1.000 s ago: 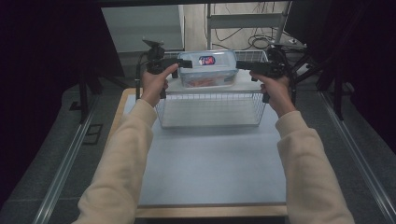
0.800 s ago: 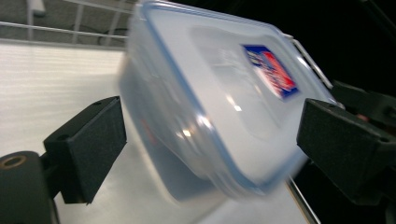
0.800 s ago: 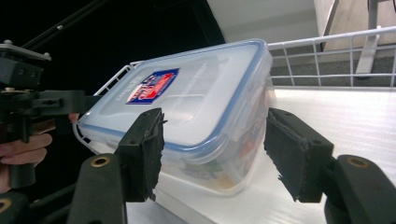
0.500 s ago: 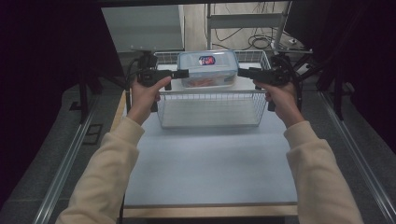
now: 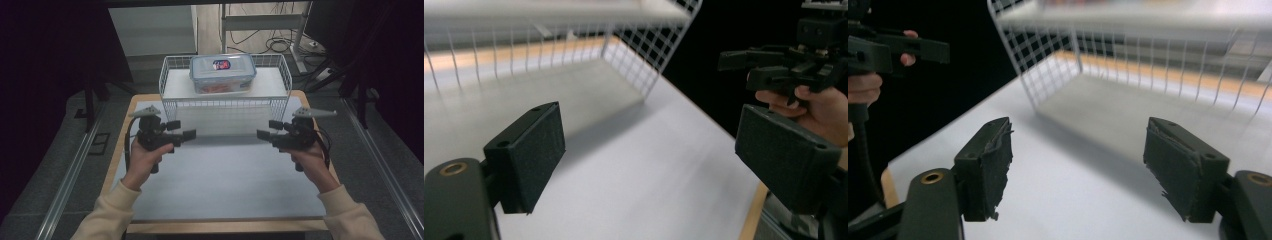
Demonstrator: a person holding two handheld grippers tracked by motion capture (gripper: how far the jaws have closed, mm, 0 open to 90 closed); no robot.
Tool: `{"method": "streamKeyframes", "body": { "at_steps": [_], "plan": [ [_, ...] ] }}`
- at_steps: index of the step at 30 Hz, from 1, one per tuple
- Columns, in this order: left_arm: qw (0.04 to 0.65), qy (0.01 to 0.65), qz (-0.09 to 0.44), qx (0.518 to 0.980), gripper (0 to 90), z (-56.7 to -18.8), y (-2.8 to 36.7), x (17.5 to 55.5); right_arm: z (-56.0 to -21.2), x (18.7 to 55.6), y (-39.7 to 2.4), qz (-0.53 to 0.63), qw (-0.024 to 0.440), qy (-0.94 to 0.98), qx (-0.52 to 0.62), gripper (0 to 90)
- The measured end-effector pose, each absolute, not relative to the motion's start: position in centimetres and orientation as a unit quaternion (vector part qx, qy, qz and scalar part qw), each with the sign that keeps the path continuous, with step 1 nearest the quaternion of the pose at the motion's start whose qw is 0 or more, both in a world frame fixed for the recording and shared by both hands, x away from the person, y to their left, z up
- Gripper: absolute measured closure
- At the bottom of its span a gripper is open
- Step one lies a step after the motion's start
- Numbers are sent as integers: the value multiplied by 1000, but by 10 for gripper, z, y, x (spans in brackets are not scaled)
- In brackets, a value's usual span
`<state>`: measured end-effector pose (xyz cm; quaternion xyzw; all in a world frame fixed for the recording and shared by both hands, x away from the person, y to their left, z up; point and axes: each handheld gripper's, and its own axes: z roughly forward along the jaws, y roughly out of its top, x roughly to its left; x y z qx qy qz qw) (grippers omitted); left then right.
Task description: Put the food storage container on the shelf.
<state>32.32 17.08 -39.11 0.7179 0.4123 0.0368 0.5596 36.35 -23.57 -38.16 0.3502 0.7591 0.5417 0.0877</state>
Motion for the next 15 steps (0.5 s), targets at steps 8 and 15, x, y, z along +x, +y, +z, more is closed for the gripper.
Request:
{"method": "streamKeyframes", "body": {
  "at_steps": [8, 15],
  "plan": [
    [530, 412, 37, 740, 136, -436, 168, 306, -432, 342, -242, 519, 80, 773, 355, 256],
    [534, 410, 35, 739, 141, -443, 168, 306, -436, 338, -242, 529, 88, 767, 352, 225]
  ]
}}
